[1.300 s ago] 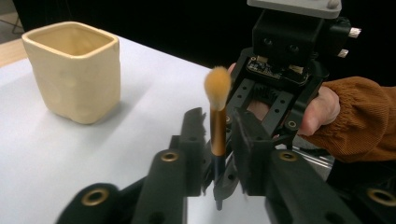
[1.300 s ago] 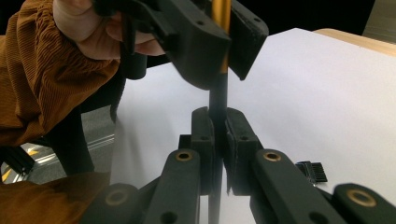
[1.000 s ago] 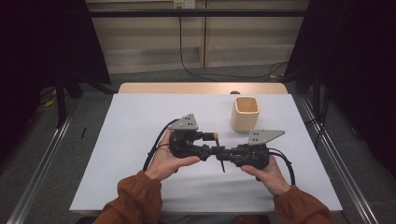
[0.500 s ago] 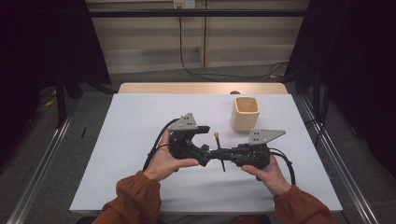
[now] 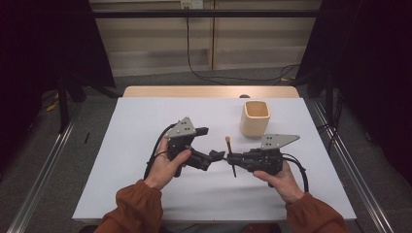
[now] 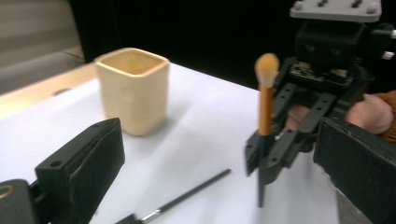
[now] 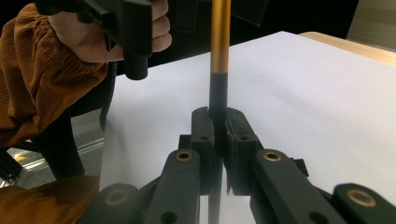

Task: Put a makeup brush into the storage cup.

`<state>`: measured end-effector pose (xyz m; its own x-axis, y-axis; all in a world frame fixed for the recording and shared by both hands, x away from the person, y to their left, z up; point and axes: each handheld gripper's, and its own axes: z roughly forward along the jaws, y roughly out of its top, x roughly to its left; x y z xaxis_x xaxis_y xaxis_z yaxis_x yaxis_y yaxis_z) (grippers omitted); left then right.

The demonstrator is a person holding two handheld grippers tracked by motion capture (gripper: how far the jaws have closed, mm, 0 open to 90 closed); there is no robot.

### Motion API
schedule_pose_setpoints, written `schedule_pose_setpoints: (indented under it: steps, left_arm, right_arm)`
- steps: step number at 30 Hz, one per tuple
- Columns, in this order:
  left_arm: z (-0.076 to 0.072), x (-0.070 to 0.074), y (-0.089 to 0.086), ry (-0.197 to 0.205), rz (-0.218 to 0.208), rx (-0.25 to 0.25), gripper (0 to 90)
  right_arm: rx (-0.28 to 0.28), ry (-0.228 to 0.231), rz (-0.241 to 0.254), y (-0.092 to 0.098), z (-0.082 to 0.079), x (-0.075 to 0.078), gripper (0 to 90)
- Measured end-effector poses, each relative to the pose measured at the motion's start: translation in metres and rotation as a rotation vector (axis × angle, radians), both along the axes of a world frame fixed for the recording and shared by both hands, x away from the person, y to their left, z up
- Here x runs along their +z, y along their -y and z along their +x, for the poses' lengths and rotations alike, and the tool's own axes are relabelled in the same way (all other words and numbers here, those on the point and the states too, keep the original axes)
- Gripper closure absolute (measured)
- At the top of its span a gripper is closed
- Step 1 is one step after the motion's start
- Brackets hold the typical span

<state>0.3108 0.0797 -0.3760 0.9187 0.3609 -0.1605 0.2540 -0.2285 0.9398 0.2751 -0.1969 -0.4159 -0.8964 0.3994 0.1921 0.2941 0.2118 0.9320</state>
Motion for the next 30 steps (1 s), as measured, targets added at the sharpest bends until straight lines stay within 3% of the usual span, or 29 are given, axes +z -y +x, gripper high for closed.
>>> schedule_pose_setpoints:
  steps: [10,14,20,24,26,30]
  left_arm:
    - [0.002,-0.010,-0.039,0.021,-0.009,0.125,1.6]
    - [0.001,-0.014,-0.051,0.018,-0.005,0.150,1.6]
    - [-0.009,-0.020,-0.070,0.036,0.005,0.208,1.6]
    - [-0.015,-0.023,-0.083,0.034,-0.007,0.246,1.6]
    - [-0.020,-0.026,-0.090,0.055,-0.020,0.284,2.3]
    - [-0.028,-0.033,-0.098,0.052,-0.003,0.303,1.9]
  right_arm:
    - [-0.006,-0.002,-0.002,0.001,0.001,-0.001,83.5]
    - [-0.014,-0.001,-0.002,0.003,0.001,-0.001,83.5]
    - [-0.032,-0.001,0.000,0.007,0.001,0.000,83.5]
    - [-0.048,0.001,0.006,0.010,0.002,0.001,83.5]
    - [-0.054,0.002,0.002,0.011,0.003,0.002,83.5]
    - [-0.082,-0.002,0.006,0.017,0.005,0.003,83.5]
